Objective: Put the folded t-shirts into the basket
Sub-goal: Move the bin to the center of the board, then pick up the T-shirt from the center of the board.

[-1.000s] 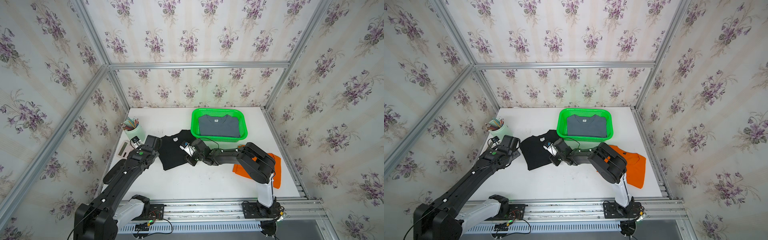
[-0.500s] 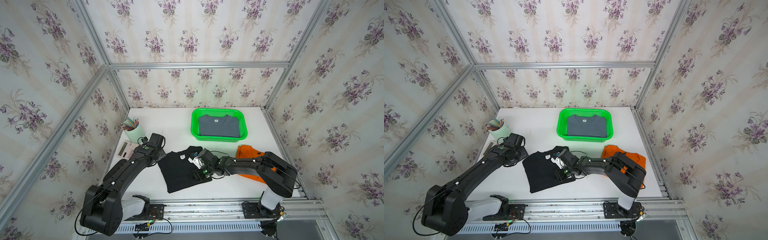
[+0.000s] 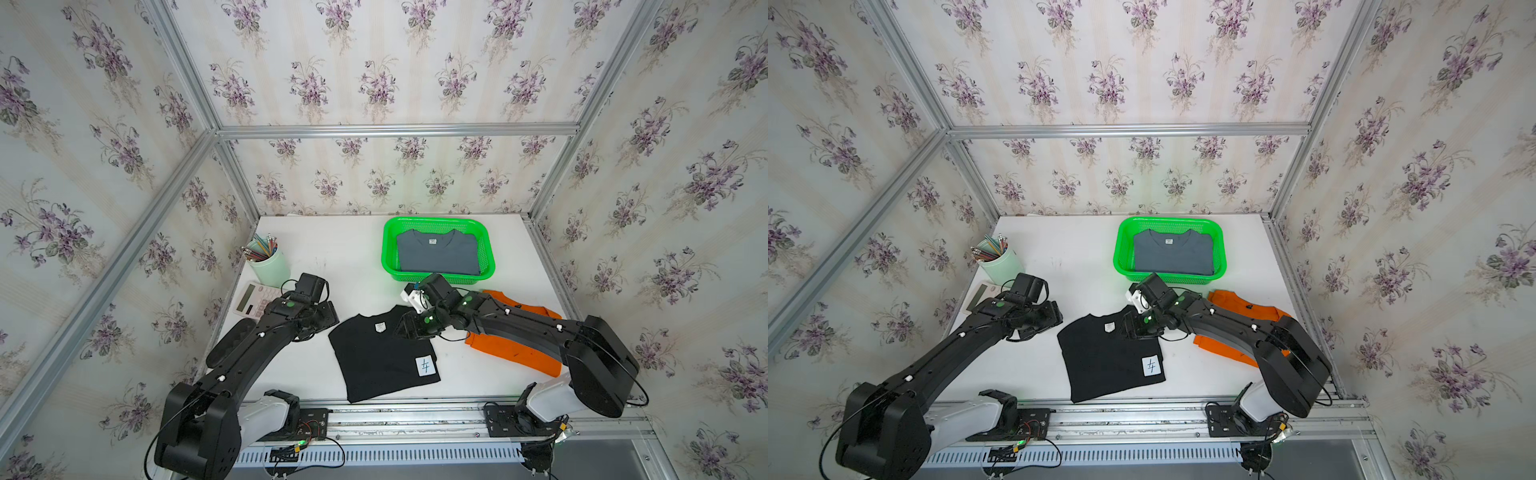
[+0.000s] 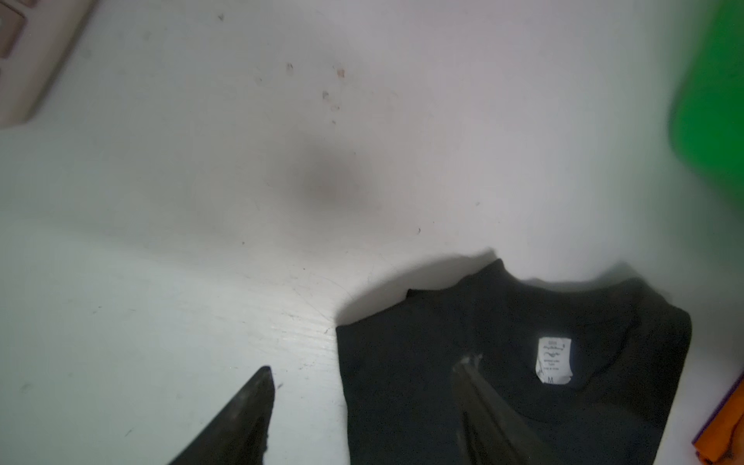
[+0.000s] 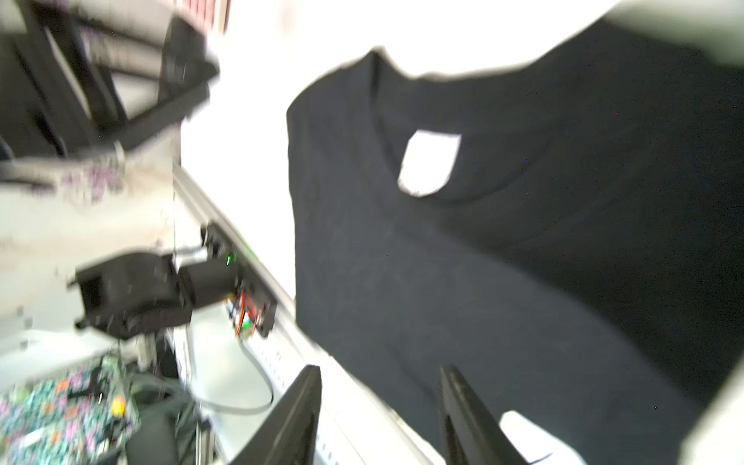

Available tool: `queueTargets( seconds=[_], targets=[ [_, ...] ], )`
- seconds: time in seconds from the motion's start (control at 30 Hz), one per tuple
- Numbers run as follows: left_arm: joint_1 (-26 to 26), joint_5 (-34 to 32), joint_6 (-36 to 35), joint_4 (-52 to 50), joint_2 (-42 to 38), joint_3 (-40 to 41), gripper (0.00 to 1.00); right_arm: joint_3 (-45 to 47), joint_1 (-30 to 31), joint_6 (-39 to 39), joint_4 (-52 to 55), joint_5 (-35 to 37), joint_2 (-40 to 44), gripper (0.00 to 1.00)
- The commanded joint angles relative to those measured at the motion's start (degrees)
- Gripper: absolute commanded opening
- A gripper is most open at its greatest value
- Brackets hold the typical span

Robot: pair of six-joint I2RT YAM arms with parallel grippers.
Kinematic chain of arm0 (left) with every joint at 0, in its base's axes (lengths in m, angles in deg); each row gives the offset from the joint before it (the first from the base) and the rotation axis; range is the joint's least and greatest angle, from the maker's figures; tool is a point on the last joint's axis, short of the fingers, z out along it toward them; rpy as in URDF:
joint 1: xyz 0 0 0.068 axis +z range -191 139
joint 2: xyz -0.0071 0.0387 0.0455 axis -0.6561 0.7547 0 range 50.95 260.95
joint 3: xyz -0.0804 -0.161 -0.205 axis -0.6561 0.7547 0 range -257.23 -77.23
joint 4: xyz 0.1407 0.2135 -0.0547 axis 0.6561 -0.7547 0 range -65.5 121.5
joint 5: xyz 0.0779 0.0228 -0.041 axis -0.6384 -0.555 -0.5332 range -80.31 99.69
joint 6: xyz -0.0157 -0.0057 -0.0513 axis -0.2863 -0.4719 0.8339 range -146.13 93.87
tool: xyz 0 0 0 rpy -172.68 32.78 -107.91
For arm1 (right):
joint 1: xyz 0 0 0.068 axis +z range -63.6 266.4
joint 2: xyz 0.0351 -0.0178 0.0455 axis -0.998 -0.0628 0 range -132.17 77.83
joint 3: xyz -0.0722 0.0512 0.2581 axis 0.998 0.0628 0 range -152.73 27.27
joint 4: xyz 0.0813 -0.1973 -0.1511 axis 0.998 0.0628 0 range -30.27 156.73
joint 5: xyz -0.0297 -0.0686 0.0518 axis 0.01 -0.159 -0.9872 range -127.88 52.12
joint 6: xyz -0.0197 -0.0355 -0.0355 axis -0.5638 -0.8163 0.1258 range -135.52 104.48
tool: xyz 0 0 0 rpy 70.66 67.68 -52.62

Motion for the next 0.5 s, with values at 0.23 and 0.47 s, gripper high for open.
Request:
queueTargets(
  seconds=[0.23,0.47],
  targets=[
    [0.1,13.1,-2.9,9.6,0.2,6.4,0.71,-0.7,-9.4,-11.2,-0.5,10.6,-7.5,0.55],
    [0.1,15.1,-3.8,12.4,5.4,7.2,0.73,-0.9,-11.0,-12.6,-3.8,7.5,-14.5,0.56]
  ],
)
